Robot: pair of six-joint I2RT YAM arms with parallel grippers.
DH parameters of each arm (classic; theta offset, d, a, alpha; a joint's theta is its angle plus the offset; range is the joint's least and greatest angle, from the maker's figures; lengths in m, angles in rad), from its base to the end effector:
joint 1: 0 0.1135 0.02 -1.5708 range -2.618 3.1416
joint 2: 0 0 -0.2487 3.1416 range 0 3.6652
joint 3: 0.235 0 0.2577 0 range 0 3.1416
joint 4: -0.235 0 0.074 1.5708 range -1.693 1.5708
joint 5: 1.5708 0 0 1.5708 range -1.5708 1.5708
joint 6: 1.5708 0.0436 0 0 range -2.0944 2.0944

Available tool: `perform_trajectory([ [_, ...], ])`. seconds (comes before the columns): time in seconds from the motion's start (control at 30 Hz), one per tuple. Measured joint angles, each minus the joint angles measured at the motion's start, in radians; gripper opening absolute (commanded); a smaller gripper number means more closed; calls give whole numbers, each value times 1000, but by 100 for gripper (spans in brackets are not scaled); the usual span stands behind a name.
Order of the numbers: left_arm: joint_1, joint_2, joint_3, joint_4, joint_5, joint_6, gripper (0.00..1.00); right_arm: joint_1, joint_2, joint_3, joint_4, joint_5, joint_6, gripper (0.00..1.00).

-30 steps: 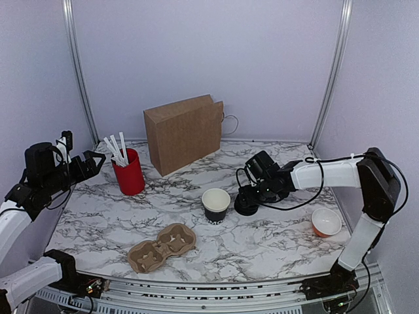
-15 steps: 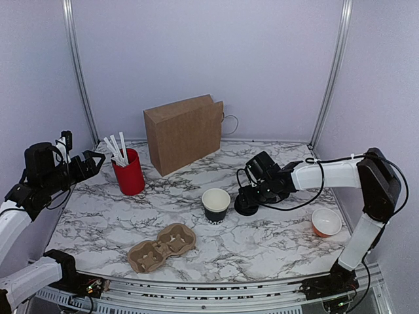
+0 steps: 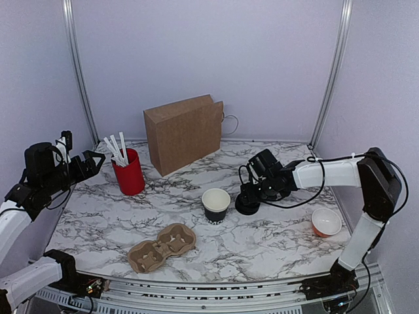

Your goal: Pack the takeout coffee

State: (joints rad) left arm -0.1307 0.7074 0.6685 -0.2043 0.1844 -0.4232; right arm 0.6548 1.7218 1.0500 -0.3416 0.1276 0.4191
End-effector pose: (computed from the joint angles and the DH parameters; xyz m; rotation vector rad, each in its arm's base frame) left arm 0.1944 -0.0336 0.2972 -0.1365 1.8405 -0.5574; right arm 0.2833 0.2105 0.1509 -0.2574 2.5768 0.2368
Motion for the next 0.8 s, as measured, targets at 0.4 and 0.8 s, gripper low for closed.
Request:
perform_trajectory([
  [0.4, 1, 0, 0, 2, 0, 0, 99, -23, 0, -1, 15, -32, 6, 76],
  [0.8, 1, 0, 0, 6, 0, 0, 99, -36, 12, -27, 51, -76, 19, 76],
])
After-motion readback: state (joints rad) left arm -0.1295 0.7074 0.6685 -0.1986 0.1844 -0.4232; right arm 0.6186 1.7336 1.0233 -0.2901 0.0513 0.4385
